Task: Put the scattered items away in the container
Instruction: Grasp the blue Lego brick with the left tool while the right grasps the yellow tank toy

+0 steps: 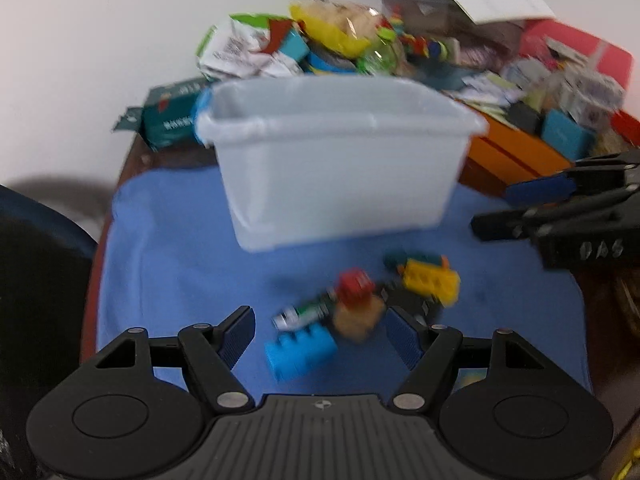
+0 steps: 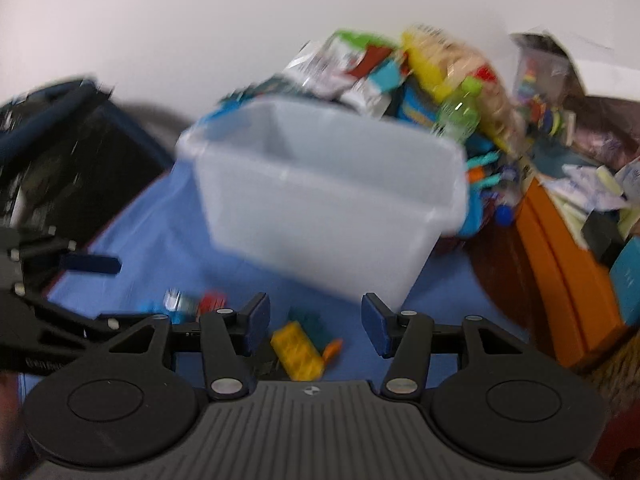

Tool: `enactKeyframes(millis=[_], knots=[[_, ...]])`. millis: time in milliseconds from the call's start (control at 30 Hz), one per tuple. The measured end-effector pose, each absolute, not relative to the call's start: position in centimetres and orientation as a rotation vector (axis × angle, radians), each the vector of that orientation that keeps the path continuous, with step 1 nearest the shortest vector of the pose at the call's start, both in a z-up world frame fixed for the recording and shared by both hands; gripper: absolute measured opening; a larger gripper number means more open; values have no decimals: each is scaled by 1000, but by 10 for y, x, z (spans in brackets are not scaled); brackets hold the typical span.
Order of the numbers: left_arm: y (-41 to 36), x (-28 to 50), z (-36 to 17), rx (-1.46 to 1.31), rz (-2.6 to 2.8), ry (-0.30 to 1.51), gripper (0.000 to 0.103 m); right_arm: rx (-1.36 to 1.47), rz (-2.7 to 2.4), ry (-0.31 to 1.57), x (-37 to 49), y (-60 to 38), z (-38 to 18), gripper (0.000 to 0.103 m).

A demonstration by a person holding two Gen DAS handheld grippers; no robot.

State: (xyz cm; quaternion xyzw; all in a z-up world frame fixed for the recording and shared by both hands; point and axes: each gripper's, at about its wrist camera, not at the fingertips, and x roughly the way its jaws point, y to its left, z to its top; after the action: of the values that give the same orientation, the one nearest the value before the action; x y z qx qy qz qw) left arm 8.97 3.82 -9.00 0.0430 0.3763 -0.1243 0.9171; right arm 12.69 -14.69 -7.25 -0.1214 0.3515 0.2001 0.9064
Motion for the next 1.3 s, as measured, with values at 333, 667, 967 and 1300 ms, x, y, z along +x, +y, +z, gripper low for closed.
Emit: enactKeyframes(millis=[333, 667, 967, 1300], knots=[[29, 91, -105, 186, -275, 772, 75, -314, 593, 893, 76, -139, -121, 54], [41, 131, -128, 301, -429, 818, 75, -275, 572, 1029, 71, -135, -140, 52], [38, 110, -139, 161, -443, 855, 48, -240, 550, 979, 79, -127, -141, 51], [28, 125, -140, 147, -390, 856, 25, -113, 512, 990, 98, -119, -148, 64]])
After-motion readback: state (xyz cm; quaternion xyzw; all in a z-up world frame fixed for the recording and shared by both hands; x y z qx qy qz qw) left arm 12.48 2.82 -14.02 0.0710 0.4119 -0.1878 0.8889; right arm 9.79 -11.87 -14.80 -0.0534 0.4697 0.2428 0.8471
